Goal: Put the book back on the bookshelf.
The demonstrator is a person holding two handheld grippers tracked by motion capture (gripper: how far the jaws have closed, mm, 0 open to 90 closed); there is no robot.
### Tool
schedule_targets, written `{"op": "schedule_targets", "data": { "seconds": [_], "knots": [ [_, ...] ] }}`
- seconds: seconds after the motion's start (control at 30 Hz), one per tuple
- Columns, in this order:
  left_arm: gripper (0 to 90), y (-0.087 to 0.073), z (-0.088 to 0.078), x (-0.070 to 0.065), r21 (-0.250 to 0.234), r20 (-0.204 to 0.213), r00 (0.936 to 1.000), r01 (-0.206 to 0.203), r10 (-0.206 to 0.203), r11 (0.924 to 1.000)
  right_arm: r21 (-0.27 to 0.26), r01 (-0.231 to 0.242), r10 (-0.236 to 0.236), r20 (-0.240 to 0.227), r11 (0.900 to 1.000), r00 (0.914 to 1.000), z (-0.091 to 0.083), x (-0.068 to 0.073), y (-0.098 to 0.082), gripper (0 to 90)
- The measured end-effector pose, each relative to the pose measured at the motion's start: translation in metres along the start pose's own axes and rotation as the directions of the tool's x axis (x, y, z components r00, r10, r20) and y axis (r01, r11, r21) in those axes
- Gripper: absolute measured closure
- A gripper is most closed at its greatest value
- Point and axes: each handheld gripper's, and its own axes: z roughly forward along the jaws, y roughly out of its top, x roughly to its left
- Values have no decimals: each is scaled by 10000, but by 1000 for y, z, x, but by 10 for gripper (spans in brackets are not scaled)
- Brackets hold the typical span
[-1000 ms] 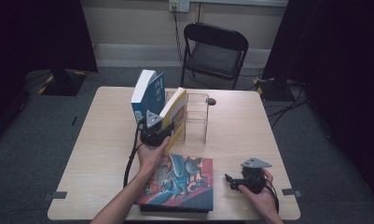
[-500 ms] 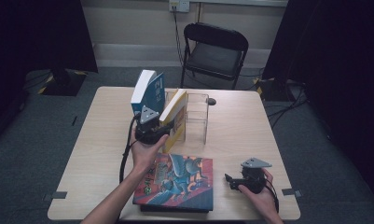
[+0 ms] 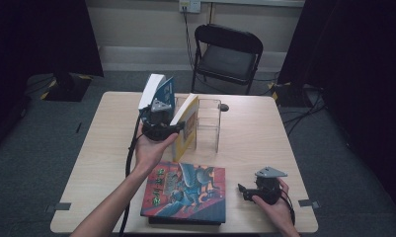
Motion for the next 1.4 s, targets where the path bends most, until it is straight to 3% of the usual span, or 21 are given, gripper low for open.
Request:
{"op": "schedule_targets", "data": {
  "seconds": [0.1, 0.2, 0.37, 0.4, 0.47, 0.5, 0.53, 0.57, 0.67, 0.73, 0.83, 0.9, 0.93, 1.07, 1.27, 1.33, 1.37, 1.4],
  "knots": [
    [636, 10, 0, 0, 341, 6, 9998, 204, -204, 9992, -8, -14, 15, 19, 10000, 10000, 0, 0, 0, 127],
    [630, 22, 3, 1, 992, 92, 9992, 369, -380, 9944, -7, -19, 19, 19, 10000, 10000, 0, 0, 0, 127],
    [636, 42, 8, 4, 2242, 155, 9984, 497, -545, 9733, -7, -18, 18, 20, 10000, 10000, 0, 0, 0, 127],
    [635, 45, 9, 5, 2372, 183, 9981, 528, -588, 9700, -8, -19, 19, 21, 10000, 10000, 0, 0, 0, 127],
    [639, 51, 10, 7, 2340, 93, 9979, 599, -639, 9704, -6, -19, 19, 20, 10000, 10000, 0, 0, 0, 127],
    [646, 54, 12, 6, 2529, 12, 9983, 566, -588, 9658, -8, -19, 19, 21, 10000, 10000, 0, 0, 0, 127],
    [643, 57, 16, 6, 2943, 53, 9986, 487, -526, 9545, -6, -19, 19, 24, 10000, 10000, 0, 1, 0, 127],
    [633, 61, 19, 6, 3460, 159, 9987, 401, -486, 9374, -9, -25, 25, 27, 10000, 10000, 0, 1, 0, 127],
    [645, 70, 26, 6, 4077, -30, 9988, 450, -480, 9120, -3, -47, 47, 32, 10000, 10000, 1, 1, 1, 127],
    [648, 76, 32, 7, 4641, -120, 9985, 528, -533, 8842, -3, -47, 47, 30, 10000, 10000, 1, 1, 1, 127],
    [649, 82, 37, 11, 4769, -214, 9962, 844, -844, 8749, -4, -46, 46, 29, 10000, 10000, 1, 1, 1, 127],
    [657, 84, 38, 12, 4580, -474, 9944, 1056, -944, 8827, -6, -40, 40, 30, 10000, 10000, 1, 1, 1, 128],
    [658, 84, 40, 12, 4562, -593, 9932, 1160, -999, 8823, -5, -40, 40, 30, 10000, 10000, 1, 1, 1, 128],
    [663, 85, 48, 17, 4824, -564, 9924, 1229, -1093, 8673, -3, -36, 36, 14, 10000, 10000, 1, 1, 1, 128],
    [672, 86, 57, 14, 5463, -701, 9938, 1103, -859, 8303, -12, -11, 11, -1, 10000, 10000, 1, 1, 1, 128],
    [674, 85, 61, 11, 5766, -857, 9939, 1062, -694, 8101, -10, -9, 9, -2, 10000, 10000, 1, 1, 1, 128],
    [683, 85, 62, 10, 5739, -949, 9931, 1111, -689, 8113, -10, -9, 9, -3, 10000, 10000, 1, 1, 1, 128],
    [705, 85, 61, 10, 5557, -1197, 9904, 1247, -694, 8220, -12, -9, 9, -3, 10000, 10000, 1, 1, 1, 128]
  ]
}}
